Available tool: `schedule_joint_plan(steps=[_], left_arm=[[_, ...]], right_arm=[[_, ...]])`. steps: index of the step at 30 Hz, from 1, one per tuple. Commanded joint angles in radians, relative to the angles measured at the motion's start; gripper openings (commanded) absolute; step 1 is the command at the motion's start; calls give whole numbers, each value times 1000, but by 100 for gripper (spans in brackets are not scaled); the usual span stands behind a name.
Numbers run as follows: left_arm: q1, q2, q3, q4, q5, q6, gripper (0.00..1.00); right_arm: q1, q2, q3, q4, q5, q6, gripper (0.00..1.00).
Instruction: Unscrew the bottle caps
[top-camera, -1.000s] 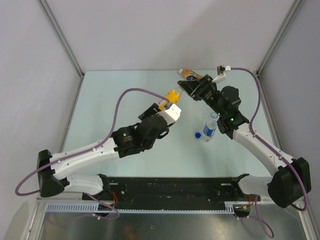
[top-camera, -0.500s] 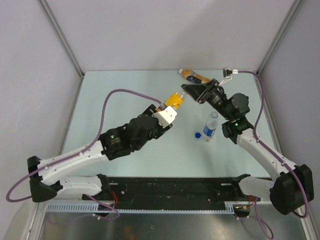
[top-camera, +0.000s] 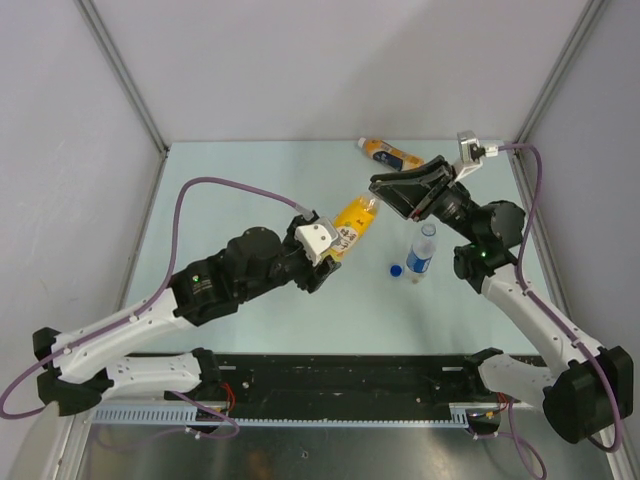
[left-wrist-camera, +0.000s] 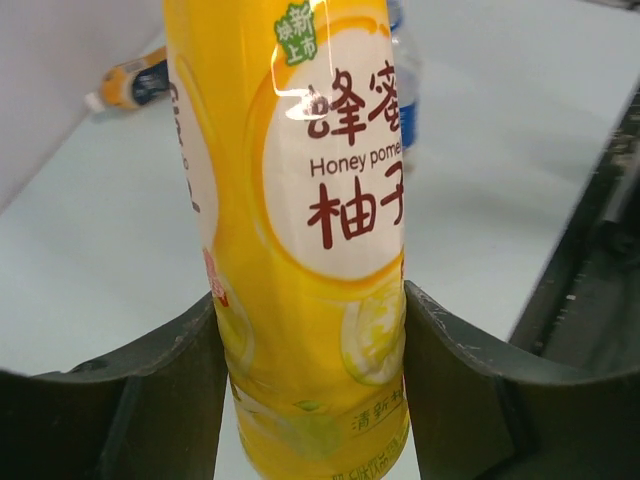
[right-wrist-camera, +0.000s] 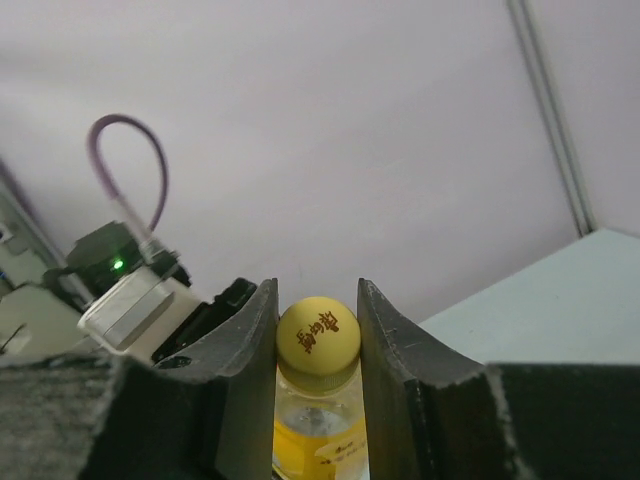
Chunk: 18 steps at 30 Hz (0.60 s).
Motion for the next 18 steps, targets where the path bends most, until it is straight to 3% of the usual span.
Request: schedule_joint_plan(steps=[1,8,12,15,18], left_arm=[[-33,-5,28,70,405,4,0],[-33,0,36,137,663,-68,0],[-33,-12,44,155,774,-75,0],[-32,-35,36,165,820,-68,0],[-32,-64,16,171,823,-64,0]], right_arm=[[-2,7,-10,117,-152,32,0],[-20,1,-12,287,-277,114,0],[-36,32,-12,464,-349,244,0],[-53,72,-11,635,-388,364,0],[-57,87,-10,675,-416,387,0]])
